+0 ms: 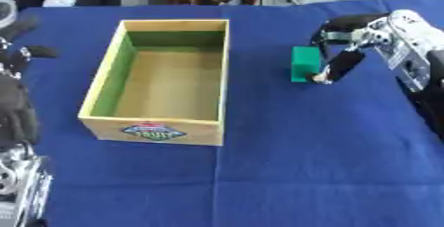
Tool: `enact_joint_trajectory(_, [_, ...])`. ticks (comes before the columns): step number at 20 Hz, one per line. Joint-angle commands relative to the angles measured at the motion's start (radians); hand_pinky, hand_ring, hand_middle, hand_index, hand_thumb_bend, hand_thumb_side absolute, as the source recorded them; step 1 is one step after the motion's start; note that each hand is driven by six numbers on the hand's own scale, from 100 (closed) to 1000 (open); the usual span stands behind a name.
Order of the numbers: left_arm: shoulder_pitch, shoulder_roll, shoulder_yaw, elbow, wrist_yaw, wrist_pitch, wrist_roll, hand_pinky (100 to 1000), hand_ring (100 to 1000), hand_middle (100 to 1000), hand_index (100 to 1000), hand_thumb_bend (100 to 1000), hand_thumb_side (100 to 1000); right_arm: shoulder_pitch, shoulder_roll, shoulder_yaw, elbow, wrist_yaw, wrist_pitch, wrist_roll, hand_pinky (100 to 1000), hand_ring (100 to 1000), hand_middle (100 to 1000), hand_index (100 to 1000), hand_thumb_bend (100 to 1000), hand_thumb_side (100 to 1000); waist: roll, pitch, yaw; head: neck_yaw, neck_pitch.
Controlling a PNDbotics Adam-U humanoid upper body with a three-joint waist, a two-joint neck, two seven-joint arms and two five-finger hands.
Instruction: Pick up objects on the table and place them in the box.
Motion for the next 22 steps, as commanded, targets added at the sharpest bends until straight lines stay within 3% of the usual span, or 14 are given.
enact_joint_trajectory(1, [-0.011, 0.007, -0.005, -0.017, 0.001, 0.002, -0.004, 507, 726, 881, 749, 100, 977, -0.020, -0.011, -0.012, -0.011, -0.013, 0.014, -0.031, 779, 794, 467, 585, 100, 513, -0.002, -0.018, 0.002, -0.002, -0.013])
enact_joint_trajectory(10, [-0.012, 0.006, -0.004, -0.017, 0.000, 0.005, -0.006, 508, 726, 881, 749, 100, 977, -0.015, -0.014, -0.019, -0.034, -0.037, 0.034, -0.097, 757, 748, 398, 464, 100, 486, -0.003, -0.019, 0.002, 0.001, -0.010])
enact_joint_trajectory(22, [-0.012, 0.010, -0.006, -0.017, 0.003, 0.005, -0.008, 509, 725, 878, 750, 100, 974, -0.077, 0.022, -0.029, -0.190, -0.068, 0.097, -0.158, 743, 726, 365, 419, 100, 515, -0.006, -0.038, 0.003, -0.005, -0.003])
